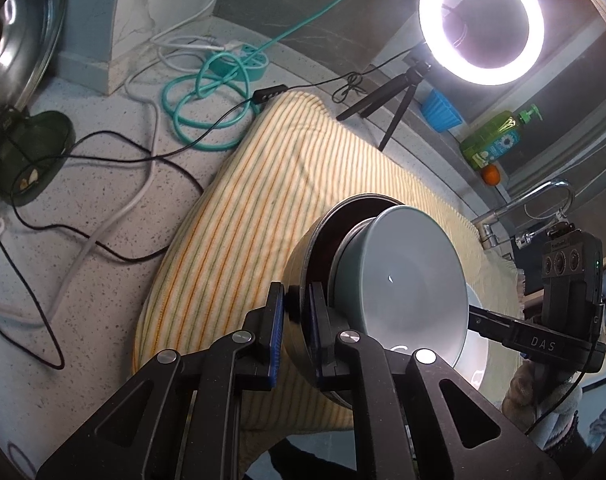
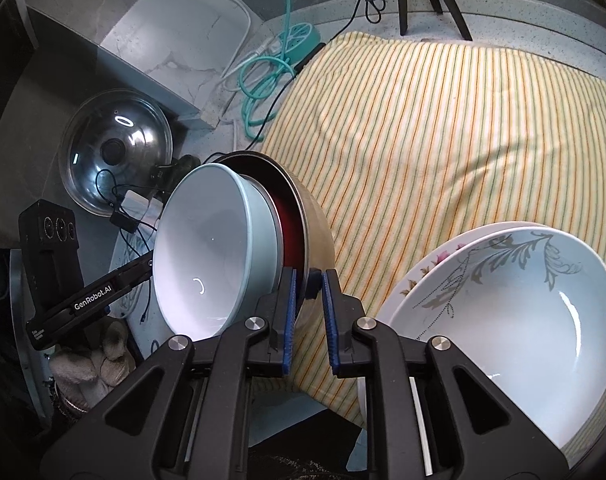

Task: Organize plates and bowls
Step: 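Lift the nested bowls and carry them onto the plate stack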

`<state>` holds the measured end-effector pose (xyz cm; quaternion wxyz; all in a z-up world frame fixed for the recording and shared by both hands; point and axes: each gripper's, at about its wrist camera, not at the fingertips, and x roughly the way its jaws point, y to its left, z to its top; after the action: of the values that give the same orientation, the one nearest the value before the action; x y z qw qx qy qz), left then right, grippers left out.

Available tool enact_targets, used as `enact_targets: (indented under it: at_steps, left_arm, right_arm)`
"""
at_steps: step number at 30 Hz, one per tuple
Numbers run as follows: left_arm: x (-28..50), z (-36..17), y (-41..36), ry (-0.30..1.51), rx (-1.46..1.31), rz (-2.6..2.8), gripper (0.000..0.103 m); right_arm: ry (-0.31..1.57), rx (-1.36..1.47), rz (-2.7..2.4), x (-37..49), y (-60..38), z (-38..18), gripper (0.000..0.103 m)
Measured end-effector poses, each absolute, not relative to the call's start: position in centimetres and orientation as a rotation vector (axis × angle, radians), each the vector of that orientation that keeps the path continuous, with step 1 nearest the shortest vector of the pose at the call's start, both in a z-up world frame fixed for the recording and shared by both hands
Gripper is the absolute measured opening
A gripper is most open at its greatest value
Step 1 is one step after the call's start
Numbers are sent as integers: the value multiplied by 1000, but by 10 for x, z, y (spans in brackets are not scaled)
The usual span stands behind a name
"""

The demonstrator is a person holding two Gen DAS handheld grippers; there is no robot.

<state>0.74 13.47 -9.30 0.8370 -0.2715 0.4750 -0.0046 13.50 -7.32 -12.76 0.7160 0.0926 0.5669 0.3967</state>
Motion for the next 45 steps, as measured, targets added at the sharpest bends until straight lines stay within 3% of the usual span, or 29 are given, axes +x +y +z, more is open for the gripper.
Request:
enact_targets:
  at_steps: [19, 45]
  left_arm:
    - [37, -60, 72, 969, -501, -180, 8]
    - [52, -88, -23, 1114, -442, -352, 9]
  right_arm:
    - [1187, 317, 768, 133, -162, -94, 15]
    - [1226, 427, 566, 120, -264, -121, 15]
